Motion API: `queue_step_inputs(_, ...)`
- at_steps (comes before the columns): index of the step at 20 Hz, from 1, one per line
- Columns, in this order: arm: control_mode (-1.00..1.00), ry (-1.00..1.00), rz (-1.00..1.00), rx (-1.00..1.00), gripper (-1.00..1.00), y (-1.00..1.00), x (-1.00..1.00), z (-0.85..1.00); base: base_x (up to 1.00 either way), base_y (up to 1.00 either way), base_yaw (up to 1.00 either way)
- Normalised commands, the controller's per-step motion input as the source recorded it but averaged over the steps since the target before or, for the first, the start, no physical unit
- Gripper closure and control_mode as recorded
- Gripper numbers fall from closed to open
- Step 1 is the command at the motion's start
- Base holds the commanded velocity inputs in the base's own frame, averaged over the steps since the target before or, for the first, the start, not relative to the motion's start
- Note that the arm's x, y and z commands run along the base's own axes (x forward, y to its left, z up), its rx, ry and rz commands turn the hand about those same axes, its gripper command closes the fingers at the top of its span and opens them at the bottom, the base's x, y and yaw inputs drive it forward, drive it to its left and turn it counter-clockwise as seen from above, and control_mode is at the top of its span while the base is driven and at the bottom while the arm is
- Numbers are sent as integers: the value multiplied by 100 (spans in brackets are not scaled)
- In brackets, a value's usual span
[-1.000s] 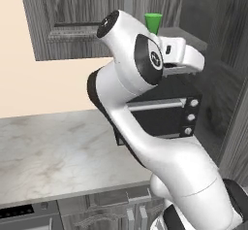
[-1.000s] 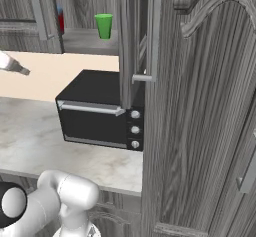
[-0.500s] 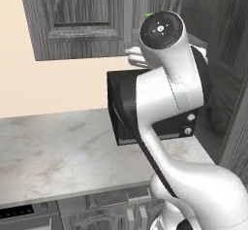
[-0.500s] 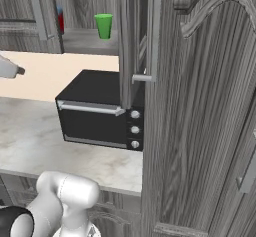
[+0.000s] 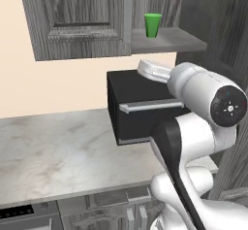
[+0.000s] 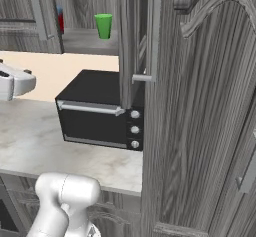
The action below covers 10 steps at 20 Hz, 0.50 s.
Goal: Open the cabinet directly in front. Then move the liquor and the cup to the dining counter with the candle on it.
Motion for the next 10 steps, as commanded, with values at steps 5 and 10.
queue_step_inputs(5, -100, -29, 15, 1, -100, 0, 0, 1, 0, 0, 0)
queue_step_inputs(10, -100, -23, 1, 2, -100, 5, 5, 7, 0, 0, 0)
